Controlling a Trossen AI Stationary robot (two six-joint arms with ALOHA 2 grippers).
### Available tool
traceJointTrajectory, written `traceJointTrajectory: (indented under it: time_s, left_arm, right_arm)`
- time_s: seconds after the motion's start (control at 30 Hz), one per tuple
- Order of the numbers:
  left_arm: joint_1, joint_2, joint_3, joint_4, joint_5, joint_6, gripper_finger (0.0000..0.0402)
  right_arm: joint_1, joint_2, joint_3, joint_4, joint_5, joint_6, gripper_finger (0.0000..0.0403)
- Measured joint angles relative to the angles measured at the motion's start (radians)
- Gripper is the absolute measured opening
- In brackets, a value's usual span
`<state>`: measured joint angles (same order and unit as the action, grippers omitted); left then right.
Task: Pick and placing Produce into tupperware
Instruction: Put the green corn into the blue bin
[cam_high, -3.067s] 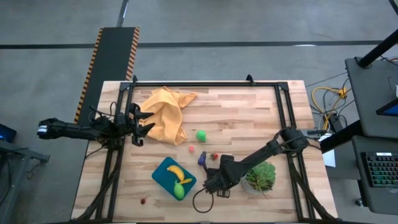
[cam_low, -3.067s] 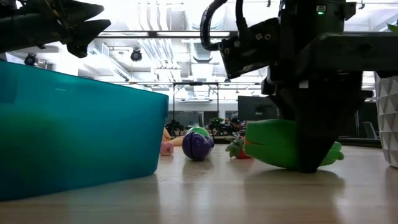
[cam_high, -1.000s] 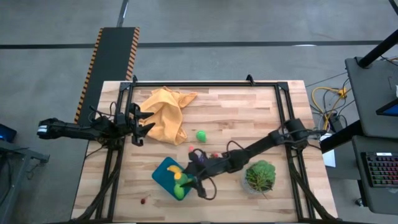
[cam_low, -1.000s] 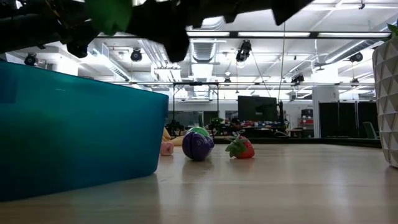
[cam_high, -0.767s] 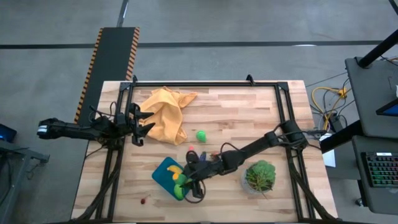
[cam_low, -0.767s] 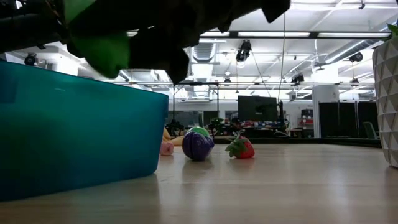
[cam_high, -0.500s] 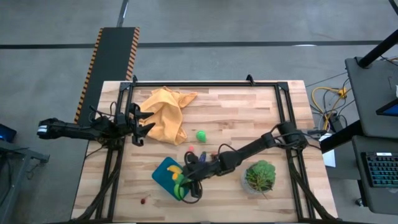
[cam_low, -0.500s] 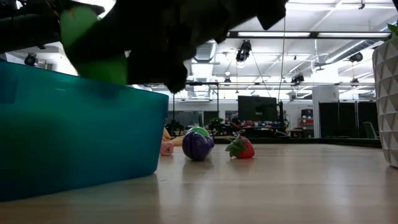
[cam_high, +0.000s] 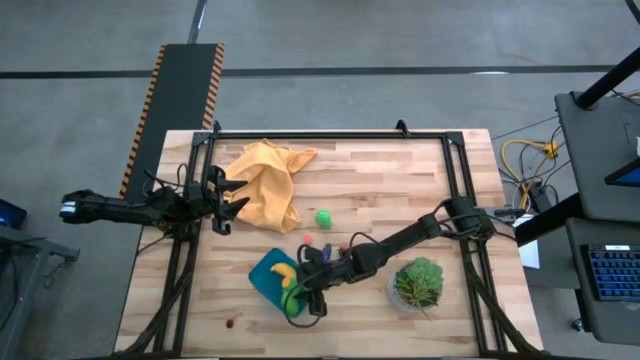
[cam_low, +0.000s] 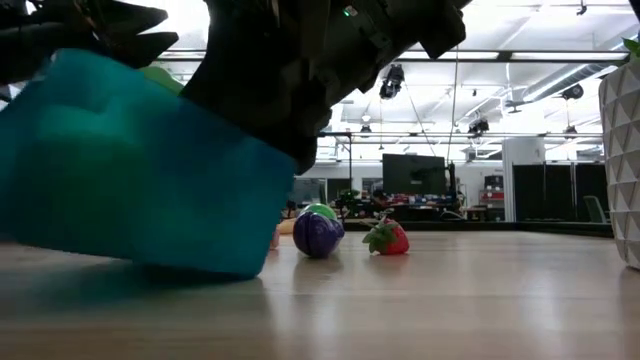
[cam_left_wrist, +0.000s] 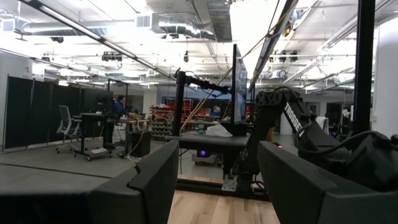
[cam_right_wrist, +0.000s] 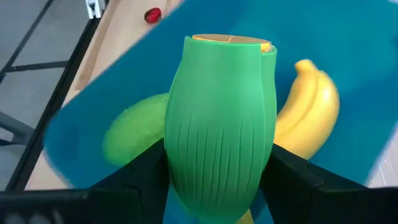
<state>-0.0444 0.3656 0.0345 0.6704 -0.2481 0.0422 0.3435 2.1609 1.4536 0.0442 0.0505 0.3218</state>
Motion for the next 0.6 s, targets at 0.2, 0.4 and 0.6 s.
traceJointTrajectory:
  time_s: [0.2,0.4,0.6]
  left_arm:
    - [0.000,0.000,0.000,0.000,0.000,0.000,0.0206]
    - [0.000,0.000,0.000,0.000,0.000,0.000,0.0206]
    - [0.000,0.000,0.000,0.000,0.000,0.000,0.0206]
  right_arm:
    - [0.000,0.000,0.006,-0.009,-0.001,-0.001,0.0203]
    - [0.001,0.000,0.019,-0.015,-0.001,-0.024,0.0205]
    - [0.001,0.000,0.034,-0.022,-0.001,-0.034,0.0205]
